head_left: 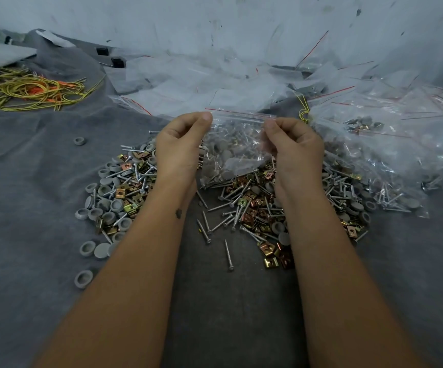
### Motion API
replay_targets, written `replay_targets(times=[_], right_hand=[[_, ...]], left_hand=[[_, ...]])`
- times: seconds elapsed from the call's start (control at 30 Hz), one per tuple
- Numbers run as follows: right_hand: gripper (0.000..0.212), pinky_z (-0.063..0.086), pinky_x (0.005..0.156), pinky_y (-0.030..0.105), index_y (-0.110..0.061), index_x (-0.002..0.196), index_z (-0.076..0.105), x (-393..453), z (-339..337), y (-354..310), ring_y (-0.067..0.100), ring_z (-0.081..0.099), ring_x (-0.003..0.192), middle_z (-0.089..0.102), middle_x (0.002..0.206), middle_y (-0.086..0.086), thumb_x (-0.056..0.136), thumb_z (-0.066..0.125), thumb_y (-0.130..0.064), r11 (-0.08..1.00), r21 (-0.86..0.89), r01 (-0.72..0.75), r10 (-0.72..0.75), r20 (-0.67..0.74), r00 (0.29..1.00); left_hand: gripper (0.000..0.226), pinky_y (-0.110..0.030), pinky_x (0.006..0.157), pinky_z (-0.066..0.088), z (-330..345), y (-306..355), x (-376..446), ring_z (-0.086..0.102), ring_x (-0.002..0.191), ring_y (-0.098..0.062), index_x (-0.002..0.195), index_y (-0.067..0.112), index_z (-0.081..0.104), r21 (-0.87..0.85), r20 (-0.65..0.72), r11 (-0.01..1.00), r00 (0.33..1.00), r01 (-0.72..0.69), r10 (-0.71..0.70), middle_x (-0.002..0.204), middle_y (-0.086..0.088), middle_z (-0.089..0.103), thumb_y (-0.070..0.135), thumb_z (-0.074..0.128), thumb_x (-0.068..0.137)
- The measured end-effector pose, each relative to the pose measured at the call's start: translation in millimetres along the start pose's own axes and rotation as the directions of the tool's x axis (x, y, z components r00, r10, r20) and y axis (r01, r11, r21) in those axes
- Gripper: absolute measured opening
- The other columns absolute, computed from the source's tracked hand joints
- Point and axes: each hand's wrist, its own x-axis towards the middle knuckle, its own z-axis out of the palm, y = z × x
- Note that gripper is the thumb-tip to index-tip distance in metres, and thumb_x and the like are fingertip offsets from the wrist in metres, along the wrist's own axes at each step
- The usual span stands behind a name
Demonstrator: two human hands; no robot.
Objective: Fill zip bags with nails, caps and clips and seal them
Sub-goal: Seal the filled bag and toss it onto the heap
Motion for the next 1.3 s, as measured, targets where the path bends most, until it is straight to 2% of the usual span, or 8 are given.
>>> replay_targets(times=[0.1,0.3,0.47,0.67,0.87,1.1,1.2,1.3], right_hand=[[0.017,0.048,0.055,0.018,-0.014,0.075,0.067,0,2,0,0.005,0.058,0.056,0.065,0.06,-0.005,0.089,0.066,-0.004,1.0,0.012,-0.009,0.009,0.027,1.0],[0.015,0.048,0.055,0.017,-0.014,0.076,0.069,0,1,-1,0.006,0.059,0.058,0.067,0.064,-0.004,0.089,0.066,-0.007,0.998,0.014,-0.057,0.056,0.07,0.996],[0.011,0.048,0.056,0.015,-0.011,0.082,0.069,-1,3,-1,0.001,0.056,0.054,0.063,0.059,-0.009,0.091,0.065,-0.01,0.996,-0.091,-0.011,0.016,0.061,0.998],[0.014,0.053,0.061,0.023,-0.015,0.075,0.069,-4,6,1,0.006,0.061,0.06,0.066,0.063,-0.006,0.087,0.068,-0.007,0.996,-0.085,0.003,0.005,0.1,0.995],[0.017,0.05,0.06,0.016,-0.019,0.075,0.068,-4,7,3,0.001,0.059,0.058,0.065,0.058,-0.01,0.086,0.069,-0.006,0.993,-0.107,0.04,-0.029,0.098,0.995],[0.018,0.052,0.063,0.022,-0.02,0.075,0.071,-5,9,3,0.005,0.063,0.065,0.068,0.066,-0.009,0.084,0.07,-0.004,0.997,-0.071,0.02,-0.009,0.163,0.987],[0.021,0.05,0.059,0.018,-0.02,0.071,0.07,-6,9,4,0.001,0.058,0.058,0.064,0.06,-0.012,0.083,0.069,-0.003,0.997,-0.069,0.027,-0.017,0.145,0.989],[0.025,0.05,0.058,0.02,-0.022,0.067,0.069,-5,10,6,0.005,0.059,0.061,0.065,0.062,-0.009,0.082,0.069,-0.001,0.997,-0.071,0.033,-0.022,0.142,0.99]], left_hand=[[0.01,-0.022,0.079,0.052,1,-1,-1,0.062,0.079,-0.003,0.081,0.017,0.067,0.0,0.011,0.999,0.999,0.045,-0.045,0.076,0.009,0.067,0.013,0.067,0.09],[0.012,-0.023,0.075,0.05,1,-2,-2,0.06,0.071,0.001,0.079,0.019,0.066,0.022,0.027,0.998,0.998,0.058,-0.058,0.075,0.01,0.065,0.016,0.066,0.091],[0.014,-0.004,0.062,0.044,2,-3,-1,0.063,0.07,0.009,0.075,0.017,0.068,0.028,0.056,0.999,0.998,0.034,-0.036,0.067,0.016,0.068,0.014,0.067,0.089],[0.011,-0.014,0.065,0.049,0,-7,0,0.063,0.067,0.001,0.079,0.013,0.069,0.056,0.108,0.998,0.994,-0.008,0.002,0.066,0.011,0.069,0.011,0.067,0.09],[0.014,-0.02,0.068,0.052,2,-5,-3,0.066,0.07,-0.007,0.074,0.014,0.071,0.018,0.16,0.999,0.987,0.03,-0.032,0.069,0.006,0.072,0.014,0.069,0.088],[0.013,-0.017,0.041,0.04,1,-6,-7,0.052,0.04,-0.008,0.08,0.008,0.066,0.039,0.266,0.999,0.963,0.034,-0.043,0.06,-0.002,0.063,0.016,0.066,0.091],[0.011,-0.019,0.045,0.048,2,-5,-8,0.062,0.05,-0.009,0.084,0.006,0.068,0.012,0.287,0.998,0.956,0.054,-0.055,0.066,-0.001,0.07,0.016,0.069,0.086],[0.035,-0.038,0.069,0.056,4,-4,-10,0.068,0.075,-0.028,0.097,-0.004,0.068,0.005,0.31,0.997,0.948,0.074,-0.072,0.089,-0.021,0.072,0.022,0.074,0.075]])
